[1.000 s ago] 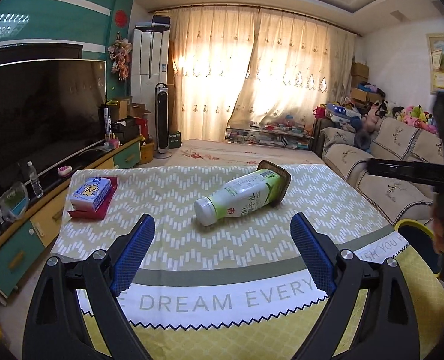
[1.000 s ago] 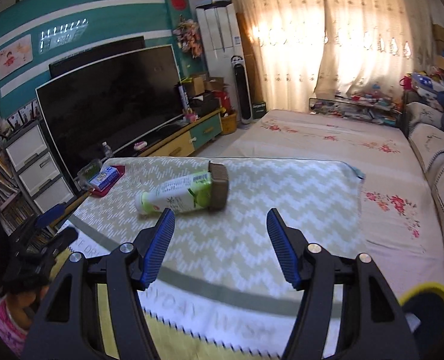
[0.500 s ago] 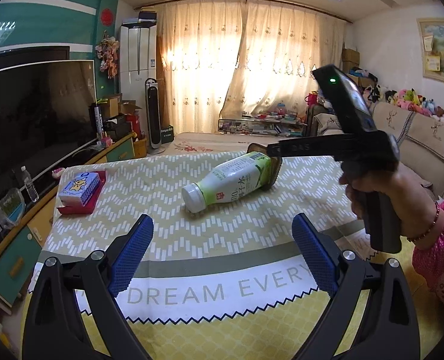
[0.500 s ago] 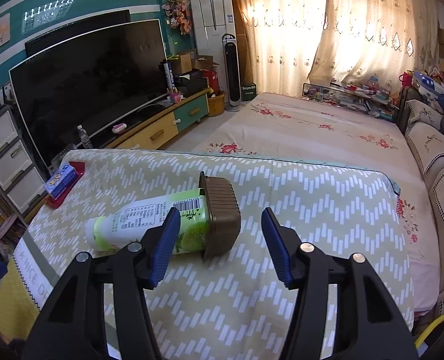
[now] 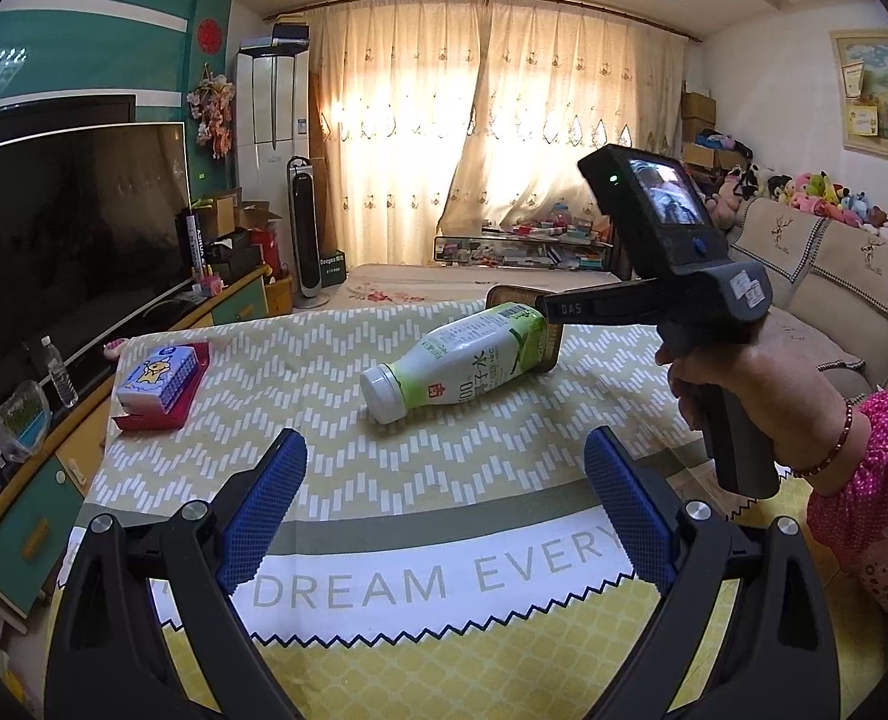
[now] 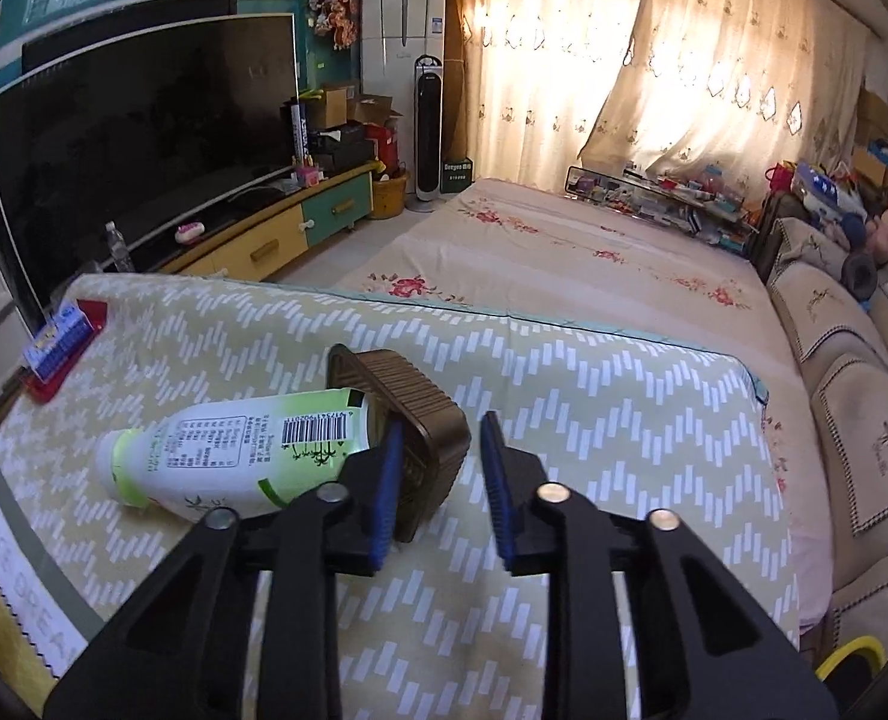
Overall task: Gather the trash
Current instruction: 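Move the right tool to the coconut-water bottle's brown cap and grasp it, then carry the brown cap over the yellow bin and open the right tool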
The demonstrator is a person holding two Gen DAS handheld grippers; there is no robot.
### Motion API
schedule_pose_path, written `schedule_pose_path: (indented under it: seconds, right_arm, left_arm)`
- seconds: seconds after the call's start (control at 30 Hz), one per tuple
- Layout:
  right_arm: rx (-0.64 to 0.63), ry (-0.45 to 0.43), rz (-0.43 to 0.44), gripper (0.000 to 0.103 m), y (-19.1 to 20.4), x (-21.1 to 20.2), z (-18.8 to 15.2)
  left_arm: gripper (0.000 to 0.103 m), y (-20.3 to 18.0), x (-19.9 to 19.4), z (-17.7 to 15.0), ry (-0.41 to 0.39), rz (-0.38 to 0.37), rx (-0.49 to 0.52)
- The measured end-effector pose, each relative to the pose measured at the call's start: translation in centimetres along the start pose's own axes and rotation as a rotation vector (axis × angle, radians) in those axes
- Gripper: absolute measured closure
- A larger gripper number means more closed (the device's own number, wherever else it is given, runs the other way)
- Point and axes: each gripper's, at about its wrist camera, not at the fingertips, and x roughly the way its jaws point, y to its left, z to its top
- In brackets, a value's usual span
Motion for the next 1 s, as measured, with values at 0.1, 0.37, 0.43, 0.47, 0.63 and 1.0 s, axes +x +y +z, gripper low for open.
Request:
schedule_pose_path:
  seconds: [0.1,0.37,0.43,0.47,0.63,1.0]
  right_arm:
    - [0.006,-0.004,-0.027,0.091,-0.3,0.5,0.1]
    - [0.076,-0.091,-0.068,0.097,-2.9,-2.3,0.8]
    - [0.099,-0.100,-0.067,0.097,-3.9,-3.3,1.2]
    - [0.107,-0.103,-0.065,0.097,-4.4,-3.8,1.3]
    - [0.113,-0.156,-0.062,0.097,-6.1,-8.7,0.5]
    - [0.238,-0.219,-0.294,0.097,-14.2,-21.3,-11.8]
  left_arm:
    - [0.010,0.0,-0.1,0.0,-0.001,0.000,-0.001]
    - [0.010,-0.5,0.0,0.0,0.002,-0.008,0.004]
    - [0.010,-0.4,0.0,0.0,0.002,-0.010,0.007]
    - [0.010,-0.5,0.0,0.0,0.001,-0.012,0.008]
    - [0.010,-0.7,0.0,-0.1,0.004,-0.020,0.018]
    - [0.010,-1.3,-0.3,0.0,-0.005,-0.025,0.047]
